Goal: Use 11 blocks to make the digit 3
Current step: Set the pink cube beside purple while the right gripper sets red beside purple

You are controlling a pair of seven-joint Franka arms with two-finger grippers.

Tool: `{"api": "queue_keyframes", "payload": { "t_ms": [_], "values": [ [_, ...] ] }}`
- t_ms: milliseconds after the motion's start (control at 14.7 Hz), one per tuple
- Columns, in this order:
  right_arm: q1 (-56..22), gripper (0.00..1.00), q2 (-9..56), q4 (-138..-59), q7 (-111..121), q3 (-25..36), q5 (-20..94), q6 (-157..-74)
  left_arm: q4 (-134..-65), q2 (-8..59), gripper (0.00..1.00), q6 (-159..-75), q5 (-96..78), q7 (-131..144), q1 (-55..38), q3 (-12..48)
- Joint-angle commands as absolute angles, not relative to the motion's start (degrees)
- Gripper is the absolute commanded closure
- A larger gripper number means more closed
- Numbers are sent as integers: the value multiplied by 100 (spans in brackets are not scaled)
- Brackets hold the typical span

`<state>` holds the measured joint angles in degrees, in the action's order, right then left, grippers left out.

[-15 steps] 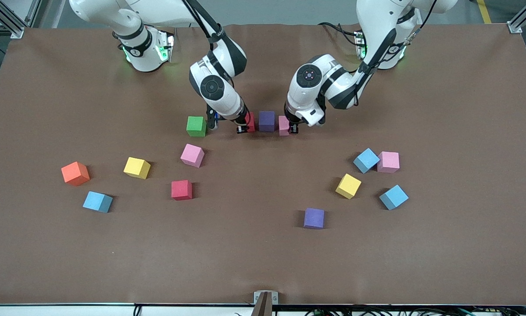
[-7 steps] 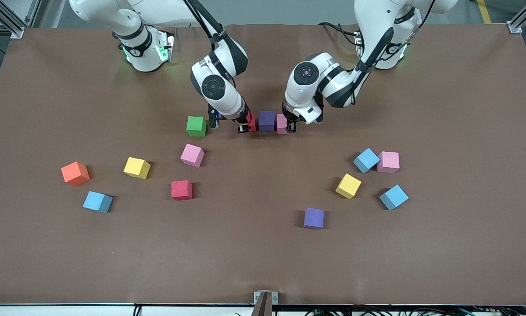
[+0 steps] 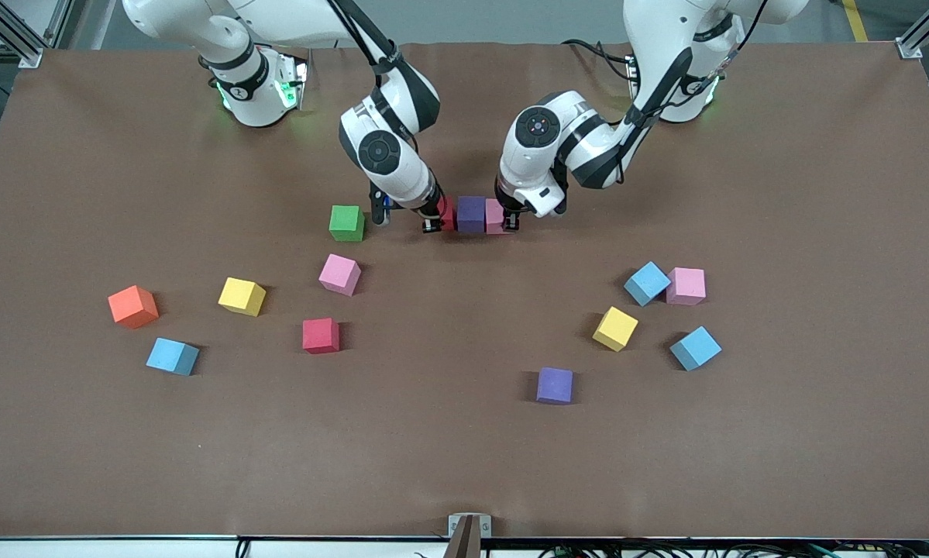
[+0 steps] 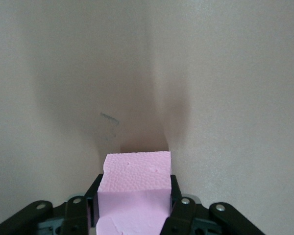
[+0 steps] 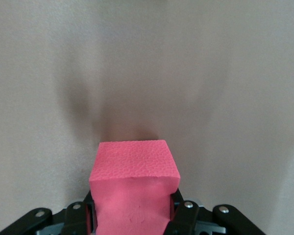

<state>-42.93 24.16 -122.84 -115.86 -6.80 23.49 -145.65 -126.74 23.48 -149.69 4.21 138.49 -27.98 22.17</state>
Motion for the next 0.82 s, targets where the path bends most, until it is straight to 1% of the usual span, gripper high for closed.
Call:
{"api": "queue_keyframes", "payload": {
  "t_ms": [0,272,340,408,544,612,680,748],
  "values": [
    [-4412,100,2399,-12331,-11681,-659,2479,-14643,-12551,2434,75,-15012,343,13852,-2813,2232],
    [-4403,99,2408,-12322,-11681,-659,2487,-14643,-12533,2514,74,-15003,343,13843,-2821,2232],
    [-4403,99,2408,-12314,-11681,-659,2496,-14651,-12533,2514,72,-15003,351,13834,-2821,2232],
    [-4403,99,2417,-12305,-11681,-659,2513,-14651,-12533,2522,67,-15003,343,13834,-2821,2232],
    [-4403,99,2426,-12296,-11681,-659,2575,-14669,-12533,2522,46,-14994,343,13834,-2821,2232],
    [-4403,99,2426,-12296,-11681,-659,2601,-14678,-12533,2531,26,-14985,343,13834,-2830,2232],
    [-4403,98,2443,-12296,-11681,-659,2602,-14721,-12533,2523,0,-14985,343,13825,-2856,2241],
    [-4403,98,2461,-12296,-11681,-659,2610,-14765,-12525,2522,0,-14985,343,13860,-2900,2233]
  ]
}}
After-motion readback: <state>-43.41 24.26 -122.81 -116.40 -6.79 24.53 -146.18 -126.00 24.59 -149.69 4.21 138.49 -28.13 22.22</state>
